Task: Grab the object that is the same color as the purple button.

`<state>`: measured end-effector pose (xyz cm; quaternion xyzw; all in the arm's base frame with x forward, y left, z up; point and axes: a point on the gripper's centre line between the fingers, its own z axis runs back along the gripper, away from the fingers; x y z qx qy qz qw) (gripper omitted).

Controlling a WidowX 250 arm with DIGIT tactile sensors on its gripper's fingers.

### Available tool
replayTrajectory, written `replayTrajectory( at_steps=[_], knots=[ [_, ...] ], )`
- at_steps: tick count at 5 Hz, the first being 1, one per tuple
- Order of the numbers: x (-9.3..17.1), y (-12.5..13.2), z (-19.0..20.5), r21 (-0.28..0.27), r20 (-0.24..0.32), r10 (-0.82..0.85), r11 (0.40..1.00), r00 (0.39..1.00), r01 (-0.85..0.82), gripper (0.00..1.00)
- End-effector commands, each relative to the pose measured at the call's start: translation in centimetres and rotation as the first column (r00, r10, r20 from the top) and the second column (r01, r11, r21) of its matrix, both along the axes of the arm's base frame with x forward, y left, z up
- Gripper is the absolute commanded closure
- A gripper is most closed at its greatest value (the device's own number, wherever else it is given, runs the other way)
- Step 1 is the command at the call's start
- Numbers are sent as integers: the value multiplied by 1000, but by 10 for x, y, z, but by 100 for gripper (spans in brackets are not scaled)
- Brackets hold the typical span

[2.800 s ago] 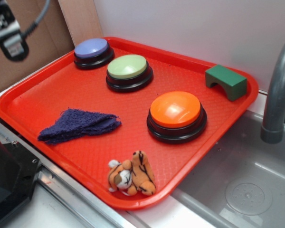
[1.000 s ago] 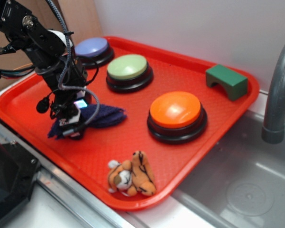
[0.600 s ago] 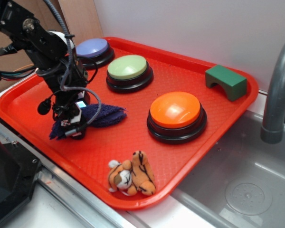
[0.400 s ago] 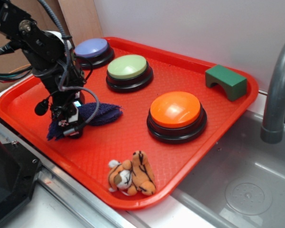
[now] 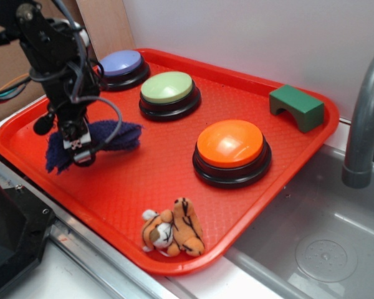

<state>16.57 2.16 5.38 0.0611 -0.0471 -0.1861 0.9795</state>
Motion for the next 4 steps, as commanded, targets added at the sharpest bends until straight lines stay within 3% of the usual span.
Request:
replayTrajectory(
  at_steps=[1,3,4],
  knots=[
    [15,2,90,-172,-33,257,950,966,-259,100],
    [9,-2,153,-187,82,456,880,886,-436,100],
    [17,-1,144,-197,26,384,907,923,-371,100]
  ],
)
